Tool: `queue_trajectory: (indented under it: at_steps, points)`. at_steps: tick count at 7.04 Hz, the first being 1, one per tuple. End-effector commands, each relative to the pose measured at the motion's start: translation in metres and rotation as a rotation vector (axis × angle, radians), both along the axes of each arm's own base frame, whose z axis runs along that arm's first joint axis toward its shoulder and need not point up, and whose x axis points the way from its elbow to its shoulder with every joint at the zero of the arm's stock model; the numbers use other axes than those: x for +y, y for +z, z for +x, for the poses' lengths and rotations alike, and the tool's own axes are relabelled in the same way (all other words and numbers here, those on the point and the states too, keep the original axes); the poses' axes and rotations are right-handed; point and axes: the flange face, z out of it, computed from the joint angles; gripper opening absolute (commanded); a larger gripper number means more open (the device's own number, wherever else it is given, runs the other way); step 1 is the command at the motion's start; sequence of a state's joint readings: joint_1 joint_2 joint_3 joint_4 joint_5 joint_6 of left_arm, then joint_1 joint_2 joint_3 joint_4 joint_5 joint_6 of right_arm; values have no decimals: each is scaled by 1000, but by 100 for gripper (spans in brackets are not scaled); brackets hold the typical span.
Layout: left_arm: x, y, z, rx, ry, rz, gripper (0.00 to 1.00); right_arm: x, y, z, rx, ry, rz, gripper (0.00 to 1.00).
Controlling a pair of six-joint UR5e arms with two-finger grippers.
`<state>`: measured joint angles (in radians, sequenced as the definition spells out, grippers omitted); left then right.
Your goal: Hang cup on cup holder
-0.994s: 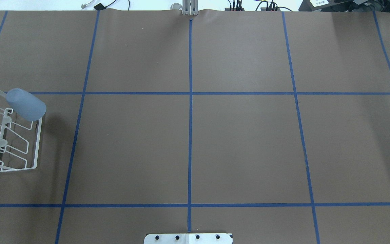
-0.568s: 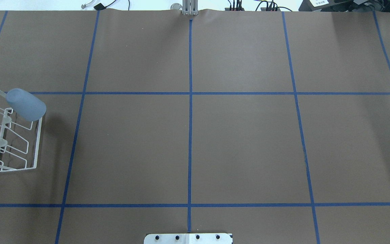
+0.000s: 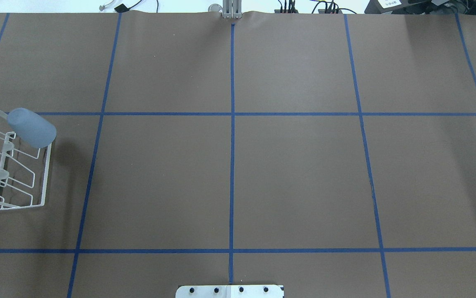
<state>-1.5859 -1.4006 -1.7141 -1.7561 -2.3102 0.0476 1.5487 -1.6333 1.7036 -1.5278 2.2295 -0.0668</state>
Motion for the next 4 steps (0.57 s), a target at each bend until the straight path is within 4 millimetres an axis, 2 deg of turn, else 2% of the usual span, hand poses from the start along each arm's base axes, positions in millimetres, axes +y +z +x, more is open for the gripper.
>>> queue_trajectory:
  at_steps: [1, 4]
  points:
    - [0, 0, 1, 0, 1, 0, 99, 1, 1, 0, 1, -1, -1, 100]
    - [0, -4, 1, 7, 3, 4, 99, 1, 0, -1, -1, 0, -2, 100]
